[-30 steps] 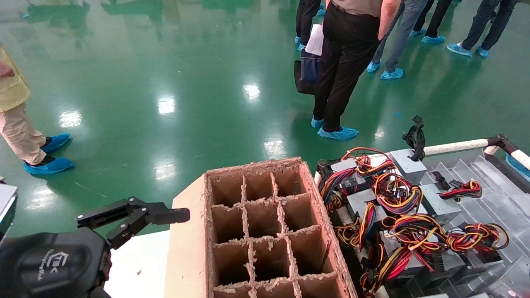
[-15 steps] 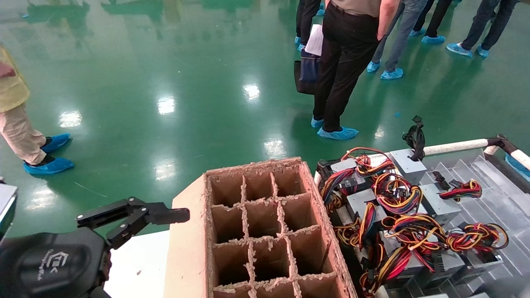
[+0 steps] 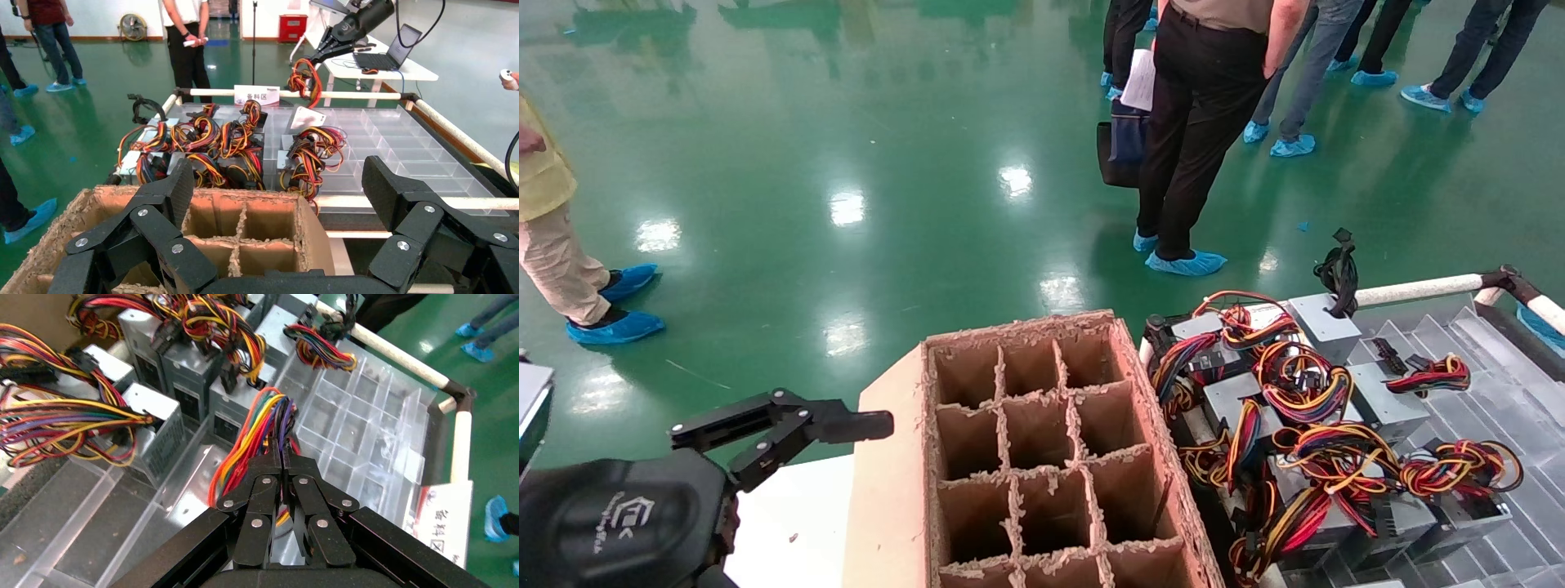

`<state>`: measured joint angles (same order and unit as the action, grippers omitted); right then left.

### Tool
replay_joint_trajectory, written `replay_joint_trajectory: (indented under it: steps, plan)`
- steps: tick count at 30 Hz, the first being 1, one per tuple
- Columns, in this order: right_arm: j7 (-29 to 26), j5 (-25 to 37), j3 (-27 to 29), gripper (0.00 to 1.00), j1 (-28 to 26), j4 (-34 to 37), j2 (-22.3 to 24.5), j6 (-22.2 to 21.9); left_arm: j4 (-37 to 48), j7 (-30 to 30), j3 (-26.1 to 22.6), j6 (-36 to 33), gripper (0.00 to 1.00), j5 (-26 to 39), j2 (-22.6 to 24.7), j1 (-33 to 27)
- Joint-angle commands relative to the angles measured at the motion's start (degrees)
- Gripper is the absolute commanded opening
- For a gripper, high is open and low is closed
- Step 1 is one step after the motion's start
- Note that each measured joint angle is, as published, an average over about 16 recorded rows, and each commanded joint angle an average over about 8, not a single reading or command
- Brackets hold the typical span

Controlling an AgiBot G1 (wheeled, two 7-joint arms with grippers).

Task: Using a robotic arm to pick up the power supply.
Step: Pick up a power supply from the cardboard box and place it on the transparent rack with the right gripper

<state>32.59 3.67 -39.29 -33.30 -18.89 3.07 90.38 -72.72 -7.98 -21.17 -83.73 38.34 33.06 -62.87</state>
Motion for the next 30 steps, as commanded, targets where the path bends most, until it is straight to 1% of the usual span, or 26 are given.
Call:
replay_joint_trajectory:
  steps: [1, 10, 11, 12, 18, 19, 20, 30]
  plan:
    - [0.0, 0.0, 0.1, 0.00, 0.0, -0.6, 0.1, -0.1, 0.0, 0.0, 0.0, 0.0, 1.00, 0.0, 0.0, 0.0]
    - [-0.7, 2.4, 2.6, 0.00, 0.3, -5.8, 0.4, -1.6, 0.0, 0.0, 0.0, 0.0, 1.00, 0.0, 0.0, 0.0]
    - [-0.9, 2.8, 2.9, 0.03, 0.3, -6.4, 0.3, -1.9, 0.0, 0.0, 0.0, 0.0, 1.00, 0.0, 0.0, 0.0]
    - [-1.2, 3.4, 3.2, 0.09, 0.4, -7.0, 0.2, -2.3, 0.0, 0.0, 0.0, 0.0, 1.00, 0.0, 0.0, 0.0]
    - [-3.0, 6.3, 4.9, 0.84, 0.9, -9.6, 0.1, -4.5, 0.0, 0.0, 0.0, 0.0, 1.00, 0.0, 0.0, 0.0]
    - [-3.2, 6.7, 5.1, 0.93, 0.9, -9.9, 0.1, -4.7, 0.0, 0.0, 0.0, 0.0, 1.00, 0.0, 0.0, 0.0]
    - [-3.3, 7.0, 5.2, 1.00, 0.9, -10.1, 0.1, -4.9, 0.0, 0.0, 0.0, 0.0, 1.00, 0.0, 0.0, 0.0]
    - [-3.3, 7.2, 5.4, 1.00, 1.0, -10.2, 0.2, -5.1, 0.0, 0.0, 0.0, 0.0, 1.00, 0.0, 0.0, 0.0]
